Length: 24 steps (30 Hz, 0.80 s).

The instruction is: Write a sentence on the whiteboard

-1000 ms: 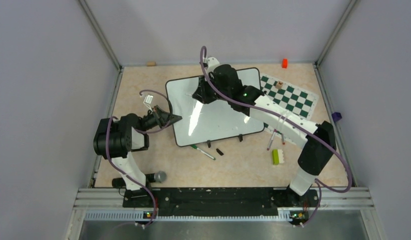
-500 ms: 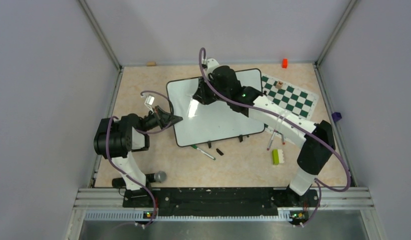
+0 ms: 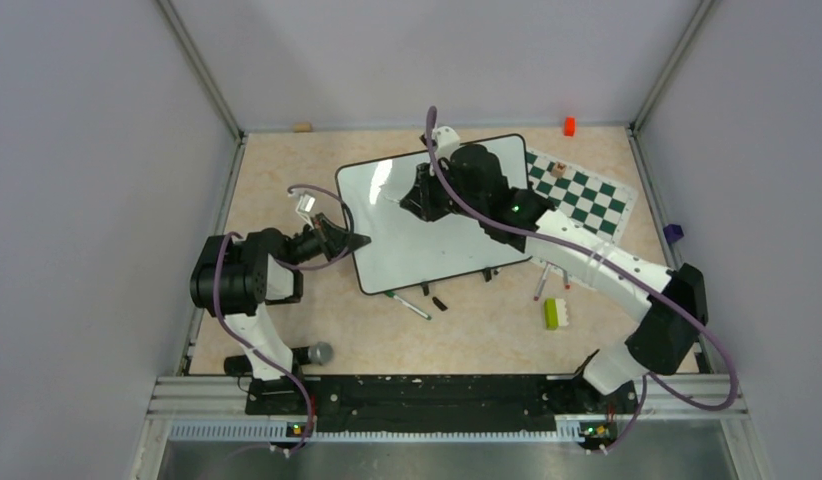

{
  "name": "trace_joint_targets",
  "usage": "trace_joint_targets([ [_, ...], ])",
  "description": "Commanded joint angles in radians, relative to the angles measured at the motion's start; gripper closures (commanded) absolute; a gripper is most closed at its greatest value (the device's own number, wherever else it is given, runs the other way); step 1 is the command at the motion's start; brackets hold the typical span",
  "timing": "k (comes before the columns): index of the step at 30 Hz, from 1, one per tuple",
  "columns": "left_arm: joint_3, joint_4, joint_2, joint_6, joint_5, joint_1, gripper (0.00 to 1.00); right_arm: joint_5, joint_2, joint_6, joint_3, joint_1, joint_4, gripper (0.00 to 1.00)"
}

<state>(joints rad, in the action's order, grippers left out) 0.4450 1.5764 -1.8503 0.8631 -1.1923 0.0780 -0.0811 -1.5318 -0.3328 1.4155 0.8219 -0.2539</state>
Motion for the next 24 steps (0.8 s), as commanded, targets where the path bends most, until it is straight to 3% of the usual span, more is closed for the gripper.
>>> trace_joint_targets([
  [1,-0.023,0.042,-0.029,-0.194,-0.003,-0.015,1.00,0.009,0.103,-0.008,-0.037,0.013,0.048,1.00],
  [10,-0.006,0.042,-0.053,-0.218,-0.081,-0.044,1.00,0.076,0.257,-0.002,-0.155,0.013,0.029,1.00],
  [16,-0.105,0.042,-0.023,-0.308,0.057,-0.046,1.00,0.125,0.327,0.000,-0.212,0.012,0.025,1.00],
  [24,-0.145,0.042,-0.048,-0.305,0.084,-0.051,1.00,0.120,0.326,0.007,-0.222,0.008,0.032,1.00],
])
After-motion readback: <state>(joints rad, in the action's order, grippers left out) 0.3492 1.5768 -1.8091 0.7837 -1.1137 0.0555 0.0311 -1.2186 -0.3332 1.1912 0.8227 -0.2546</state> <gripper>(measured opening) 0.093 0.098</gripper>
